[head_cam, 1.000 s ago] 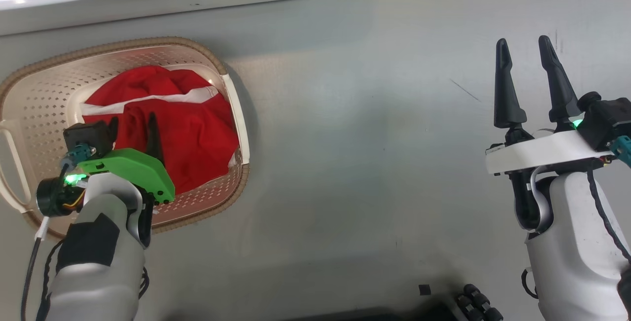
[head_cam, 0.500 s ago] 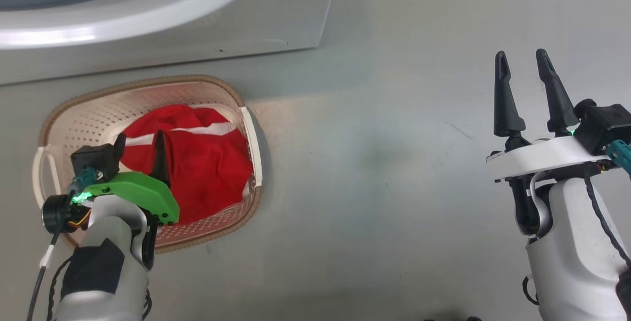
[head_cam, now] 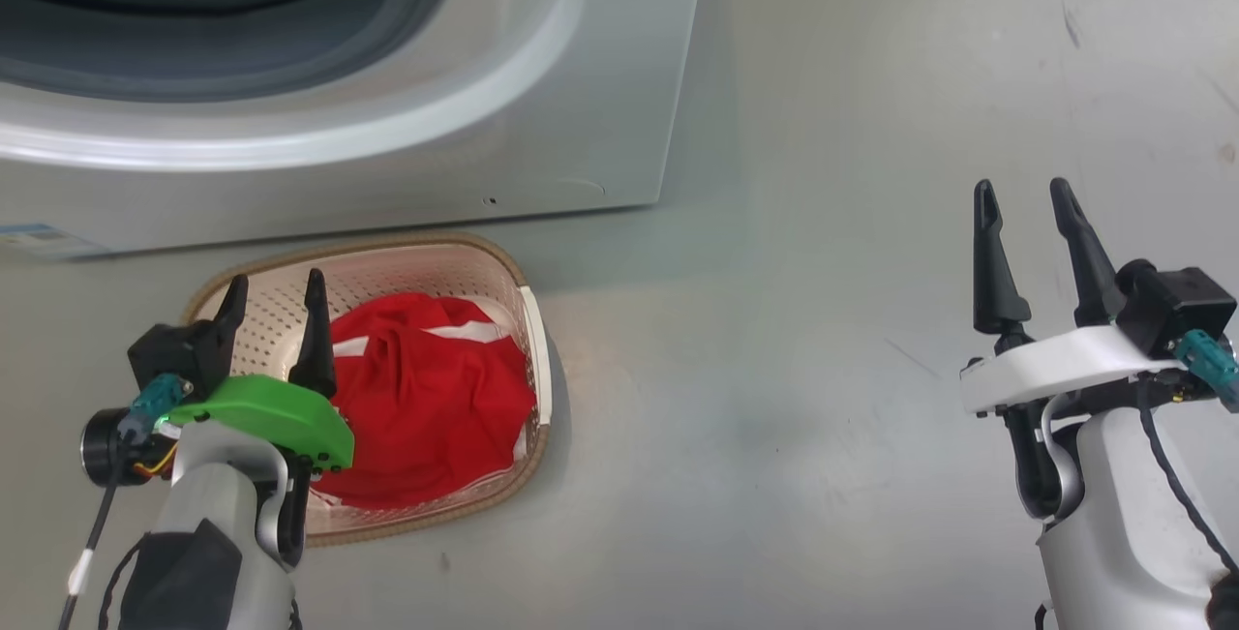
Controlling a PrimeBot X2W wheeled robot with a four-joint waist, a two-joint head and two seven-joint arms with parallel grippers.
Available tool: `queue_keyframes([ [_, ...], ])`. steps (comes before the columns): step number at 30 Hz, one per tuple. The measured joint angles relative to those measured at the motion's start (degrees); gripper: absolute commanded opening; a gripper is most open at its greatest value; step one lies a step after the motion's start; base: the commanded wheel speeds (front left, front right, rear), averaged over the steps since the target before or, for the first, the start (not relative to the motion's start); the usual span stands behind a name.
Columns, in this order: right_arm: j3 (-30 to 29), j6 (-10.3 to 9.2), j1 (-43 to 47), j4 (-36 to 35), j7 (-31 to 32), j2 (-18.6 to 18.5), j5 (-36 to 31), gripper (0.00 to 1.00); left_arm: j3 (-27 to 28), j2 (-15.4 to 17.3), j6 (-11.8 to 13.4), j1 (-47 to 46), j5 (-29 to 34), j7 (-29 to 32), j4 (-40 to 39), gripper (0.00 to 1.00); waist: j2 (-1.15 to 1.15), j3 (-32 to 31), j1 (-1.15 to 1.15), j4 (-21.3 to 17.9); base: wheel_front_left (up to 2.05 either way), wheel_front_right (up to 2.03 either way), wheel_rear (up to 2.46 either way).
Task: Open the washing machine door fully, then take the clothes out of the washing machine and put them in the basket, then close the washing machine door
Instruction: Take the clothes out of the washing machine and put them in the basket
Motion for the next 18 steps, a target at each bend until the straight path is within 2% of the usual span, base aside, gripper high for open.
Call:
queue_keyframes([
  [18,1.51,0.43,6.35,1.37,0.00,0.09,0.04,1.00,3.22,-0.02,-0.18,11.87,1.26,-0.15,-13.49,1.00,0.00,-14.00,0.00,1.95,0.00,0.00,0.00],
])
